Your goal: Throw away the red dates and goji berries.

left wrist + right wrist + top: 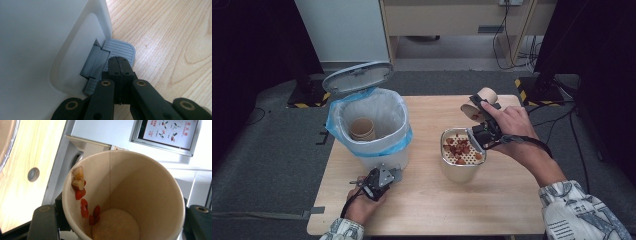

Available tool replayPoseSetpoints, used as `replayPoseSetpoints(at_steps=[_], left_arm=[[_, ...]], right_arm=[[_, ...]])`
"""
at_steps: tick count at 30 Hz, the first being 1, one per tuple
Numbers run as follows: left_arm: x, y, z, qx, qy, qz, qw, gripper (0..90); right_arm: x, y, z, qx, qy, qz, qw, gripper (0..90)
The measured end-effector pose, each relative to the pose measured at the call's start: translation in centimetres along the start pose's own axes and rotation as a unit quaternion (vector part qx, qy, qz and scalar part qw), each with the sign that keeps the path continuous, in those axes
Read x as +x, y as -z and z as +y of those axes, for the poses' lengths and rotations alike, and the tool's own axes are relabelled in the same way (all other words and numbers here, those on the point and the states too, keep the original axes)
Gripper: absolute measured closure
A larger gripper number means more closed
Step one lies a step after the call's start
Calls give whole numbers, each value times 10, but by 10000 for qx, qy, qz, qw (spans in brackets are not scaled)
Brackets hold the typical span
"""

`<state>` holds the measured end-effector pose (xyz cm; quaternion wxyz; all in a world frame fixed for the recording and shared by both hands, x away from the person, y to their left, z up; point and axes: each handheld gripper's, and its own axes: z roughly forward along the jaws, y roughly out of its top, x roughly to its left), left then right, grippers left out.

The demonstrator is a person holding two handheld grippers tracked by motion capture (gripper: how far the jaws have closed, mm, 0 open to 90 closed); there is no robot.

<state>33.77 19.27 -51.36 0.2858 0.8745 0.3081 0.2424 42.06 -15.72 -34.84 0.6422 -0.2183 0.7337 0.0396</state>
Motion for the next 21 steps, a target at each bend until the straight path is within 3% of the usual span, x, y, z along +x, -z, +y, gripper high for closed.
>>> replayPoseSetpoints(at_steps=[5, 12, 21], left_arm=[[0, 0, 0, -2, 3, -1, 10000, 899], [0, 0, 0, -2, 3, -3, 10000, 898], [0, 0, 0, 7, 5, -5, 10000, 899]], right_arm=[[-1, -4, -1, -109, -568, 141, 9982, 303], [0, -10, -5, -174, -1037, 241, 9942, 303], [-2, -13, -11, -283, -1803, 410, 9824, 302]])
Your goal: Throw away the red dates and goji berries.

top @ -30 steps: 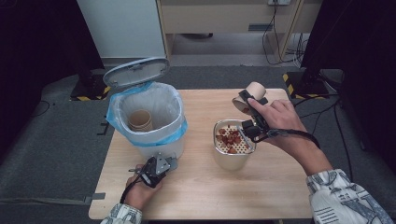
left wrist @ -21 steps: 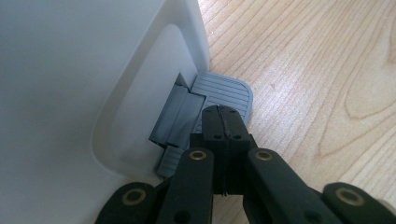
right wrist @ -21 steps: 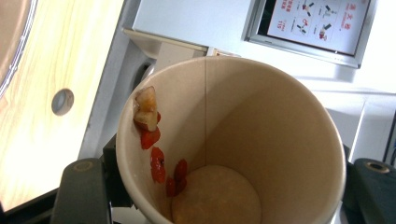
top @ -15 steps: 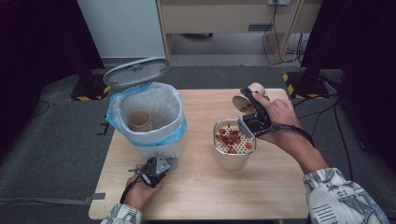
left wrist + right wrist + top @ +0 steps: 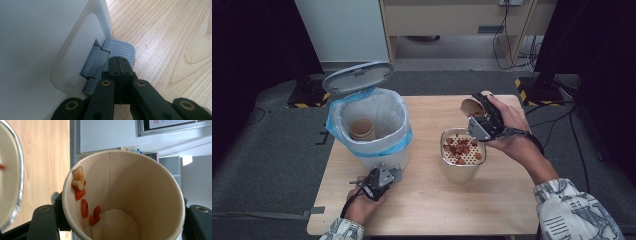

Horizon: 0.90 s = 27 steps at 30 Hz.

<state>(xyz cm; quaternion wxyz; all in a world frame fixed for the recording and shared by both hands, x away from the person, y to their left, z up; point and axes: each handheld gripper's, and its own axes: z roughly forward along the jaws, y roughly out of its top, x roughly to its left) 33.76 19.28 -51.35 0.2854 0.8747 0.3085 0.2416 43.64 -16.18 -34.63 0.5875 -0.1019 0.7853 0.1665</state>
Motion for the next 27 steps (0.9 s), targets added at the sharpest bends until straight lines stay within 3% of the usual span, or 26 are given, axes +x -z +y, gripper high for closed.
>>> replayPoseSetpoints(at_steps=[3, 6, 11, 12, 14, 16, 27], left_arm=[[0, 0, 0, 0, -2, 0, 10000, 899], [0, 0, 0, -1, 0, 0, 10000, 899], [0, 0, 0, -3, -1, -1, 10000, 899], [0, 0, 0, -7, -2, -2, 10000, 899], [0, 0, 0, -1, -2, 0, 10000, 899], [0, 0, 0, -3, -1, -2, 10000, 899], [0, 0, 0, -24, 9, -9, 10000, 899]], right_arm=[[-3, -1, -1, -105, -315, 84, 9994, 302], [-6, -1, -3, -241, -799, 191, 9963, 301], [-11, -1, -5, -362, -1174, 211, 9922, 301], [-12, -1, -5, -418, -1399, 276, 9889, 301], [-13, -2, -6, -476, -1557, 304, 9862, 301], [-15, -3, -6, -554, -1817, 384, 9810, 301], [-18, -6, -8, -742, -2454, 524, 9652, 299]])
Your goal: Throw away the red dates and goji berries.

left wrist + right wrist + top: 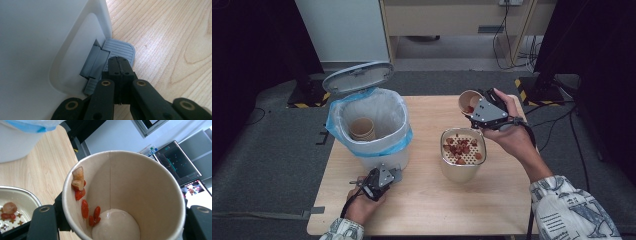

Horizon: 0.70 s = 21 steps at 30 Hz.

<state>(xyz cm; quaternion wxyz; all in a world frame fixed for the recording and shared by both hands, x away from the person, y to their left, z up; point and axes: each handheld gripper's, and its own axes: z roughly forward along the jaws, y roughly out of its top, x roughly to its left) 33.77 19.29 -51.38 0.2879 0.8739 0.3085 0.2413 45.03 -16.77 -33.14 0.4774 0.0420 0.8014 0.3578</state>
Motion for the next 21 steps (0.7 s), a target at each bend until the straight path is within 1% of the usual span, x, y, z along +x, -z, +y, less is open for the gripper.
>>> replayPoseSetpoints(at_steps=[8, 17, 21], left_arm=[[0, 0, 0, 1, 5, -2, 10000, 899], [0, 0, 0, 1, -3, 1, 10000, 899], [0, 0, 0, 3, -25, 13, 10000, 899]], right_arm=[[-4, -1, 0, -54, -358, 52, 9993, 298], [-6, -1, -2, -61, -554, 77, 9984, 296], [-9, -2, -1, -106, -799, 99, 9967, 296]])
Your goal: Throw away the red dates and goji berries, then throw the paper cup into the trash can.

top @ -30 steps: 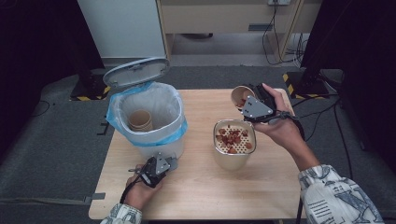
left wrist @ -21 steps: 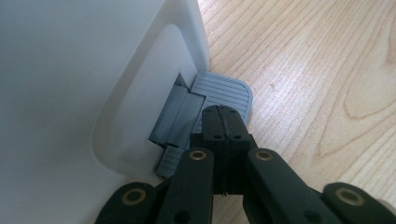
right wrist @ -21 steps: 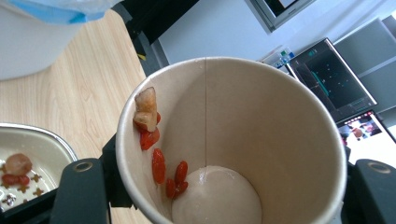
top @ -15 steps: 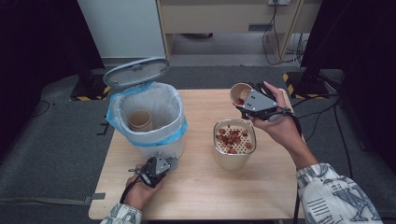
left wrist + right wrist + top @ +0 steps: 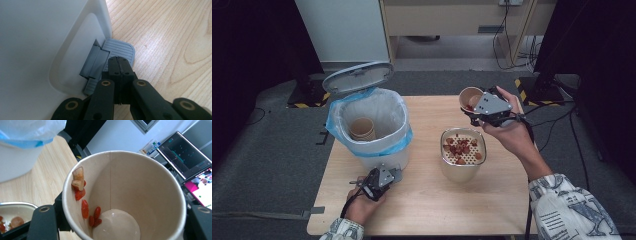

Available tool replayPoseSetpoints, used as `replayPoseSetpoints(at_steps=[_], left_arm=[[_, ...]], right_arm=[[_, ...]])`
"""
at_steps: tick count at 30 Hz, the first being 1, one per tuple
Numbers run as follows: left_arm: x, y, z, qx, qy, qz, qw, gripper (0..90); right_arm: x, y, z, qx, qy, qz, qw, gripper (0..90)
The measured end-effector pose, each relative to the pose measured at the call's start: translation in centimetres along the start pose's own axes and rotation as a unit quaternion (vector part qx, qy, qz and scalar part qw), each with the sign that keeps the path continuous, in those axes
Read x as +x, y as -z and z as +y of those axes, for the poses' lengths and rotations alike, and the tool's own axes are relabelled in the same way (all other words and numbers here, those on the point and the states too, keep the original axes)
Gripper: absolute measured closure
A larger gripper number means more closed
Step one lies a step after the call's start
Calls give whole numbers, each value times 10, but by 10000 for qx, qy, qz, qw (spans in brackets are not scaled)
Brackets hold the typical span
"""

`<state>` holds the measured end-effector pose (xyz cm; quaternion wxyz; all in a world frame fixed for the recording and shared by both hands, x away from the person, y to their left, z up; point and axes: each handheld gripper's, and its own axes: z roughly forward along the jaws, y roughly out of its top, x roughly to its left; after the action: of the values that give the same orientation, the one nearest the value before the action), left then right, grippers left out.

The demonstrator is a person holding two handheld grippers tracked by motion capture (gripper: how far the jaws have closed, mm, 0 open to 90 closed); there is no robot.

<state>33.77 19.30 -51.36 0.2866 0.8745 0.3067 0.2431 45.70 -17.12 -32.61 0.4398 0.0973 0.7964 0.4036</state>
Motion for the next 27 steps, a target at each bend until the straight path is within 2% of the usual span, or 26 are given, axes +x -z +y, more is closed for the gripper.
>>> replayPoseSetpoints(at_steps=[3, 10, 13, 20, 24, 27], left_arm=[[0, 0, 0, 15, 3, -6, 10000, 899], [0, 0, 0, 16, 13, -3, 10000, 899], [0, 0, 0, 15, 17, -5, 10000, 899], [0, 0, 0, 21, 17, -4, 10000, 899], [0, 0, 0, 35, 15, -12, 10000, 898], [0, 0, 0, 35, 13, -12, 10000, 898]], right_arm=[[-1, 0, 2, -10, -87, 11, 10000, 296], [-6, 0, 6, -104, -497, 128, 9986, 295], [-7, -1, 9, -105, -600, 181, 9980, 295], [-6, -3, 19, -217, -870, 339, 9954, 295], [-4, -9, 28, -299, -1068, 515, 9925, 295], [-3, -14, 34, -298, -1119, 598, 9915, 295]])
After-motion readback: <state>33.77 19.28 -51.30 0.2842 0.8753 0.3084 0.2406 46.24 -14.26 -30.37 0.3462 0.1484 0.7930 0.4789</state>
